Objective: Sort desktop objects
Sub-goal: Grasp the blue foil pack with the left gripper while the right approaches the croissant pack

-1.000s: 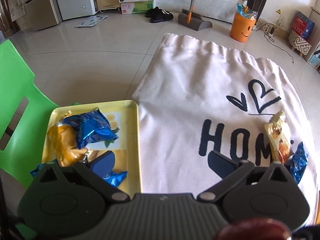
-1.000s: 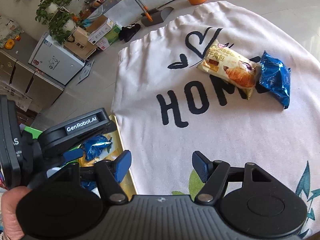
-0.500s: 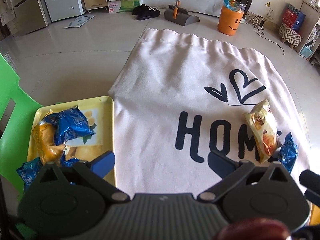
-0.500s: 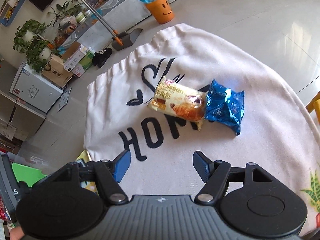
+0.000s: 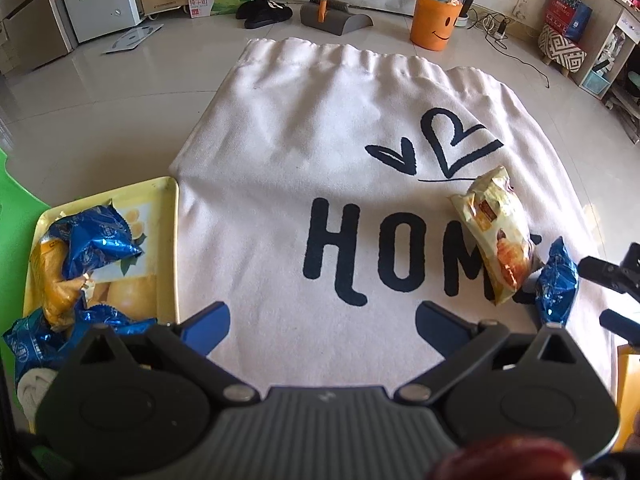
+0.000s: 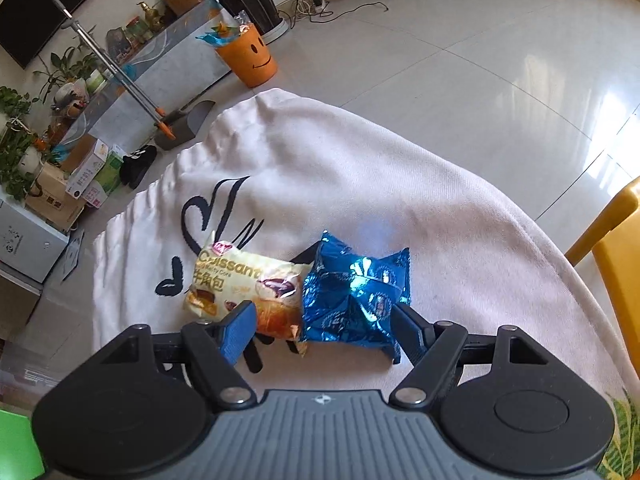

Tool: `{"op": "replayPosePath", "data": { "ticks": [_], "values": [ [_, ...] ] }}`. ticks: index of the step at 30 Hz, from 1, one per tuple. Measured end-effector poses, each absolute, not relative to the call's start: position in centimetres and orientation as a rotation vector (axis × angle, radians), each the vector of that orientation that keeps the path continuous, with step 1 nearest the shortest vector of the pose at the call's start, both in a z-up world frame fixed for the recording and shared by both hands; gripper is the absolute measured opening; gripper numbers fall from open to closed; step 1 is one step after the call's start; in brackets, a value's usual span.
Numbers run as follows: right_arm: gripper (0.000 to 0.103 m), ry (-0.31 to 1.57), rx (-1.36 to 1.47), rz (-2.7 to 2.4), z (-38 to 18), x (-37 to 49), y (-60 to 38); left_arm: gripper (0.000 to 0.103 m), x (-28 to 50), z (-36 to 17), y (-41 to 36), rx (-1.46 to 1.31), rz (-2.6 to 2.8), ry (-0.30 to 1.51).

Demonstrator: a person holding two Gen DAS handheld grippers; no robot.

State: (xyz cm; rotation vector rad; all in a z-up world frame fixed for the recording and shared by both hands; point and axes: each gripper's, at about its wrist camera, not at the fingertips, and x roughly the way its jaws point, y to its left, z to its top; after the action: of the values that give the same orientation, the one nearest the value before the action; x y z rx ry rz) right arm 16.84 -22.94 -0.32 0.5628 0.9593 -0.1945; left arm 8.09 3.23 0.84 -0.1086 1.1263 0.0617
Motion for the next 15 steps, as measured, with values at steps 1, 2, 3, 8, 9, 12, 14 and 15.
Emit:
{"op": "replayPosePath", "data": {
  "ticks": [1,2,3,8,9,12,14,15],
  "values": [
    [0.074,0.959,0.559,-0.199,-0.6,17.2,-23.1,0.102,8.1,0.7,3.0,-0.108,0.054,1.128],
    [0.074,0.964,0.553,-0.206,-1.0,17.6,-23.3,0.102,8.2,0.5,2.7,-0.106,0.045,1.131],
    [0.074,0.969,0.551,-0.214,-1.4,17.8,-23.4,0.102,8.2,0.3,2.5,-0.103,0.04,1.134],
    [0.074,0.985,0.546,-0.273,-3.3,18.8,-24.4,0.102,8.4,-0.5,1.6,-0.103,0.021,1.146],
    [0.074,0.988,0.535,-0.284,-3.5,19.0,-24.5,0.102,8.4,-0.7,1.4,-0.102,0.02,1.151],
    [0.077,0.98,0.521,-0.275,-4.2,19.5,-24.7,0.102,8.5,-1.4,1.0,-0.098,0.017,1.167],
    [0.078,0.978,0.517,-0.27,-4.2,19.8,-24.7,0.102,8.5,-1.9,0.8,-0.095,0.01,1.177],
    [0.078,0.978,0.52,-0.276,-4.2,19.9,-24.7,0.102,8.6,-2.1,0.7,-0.09,0.01,1.184]
  ]
}}
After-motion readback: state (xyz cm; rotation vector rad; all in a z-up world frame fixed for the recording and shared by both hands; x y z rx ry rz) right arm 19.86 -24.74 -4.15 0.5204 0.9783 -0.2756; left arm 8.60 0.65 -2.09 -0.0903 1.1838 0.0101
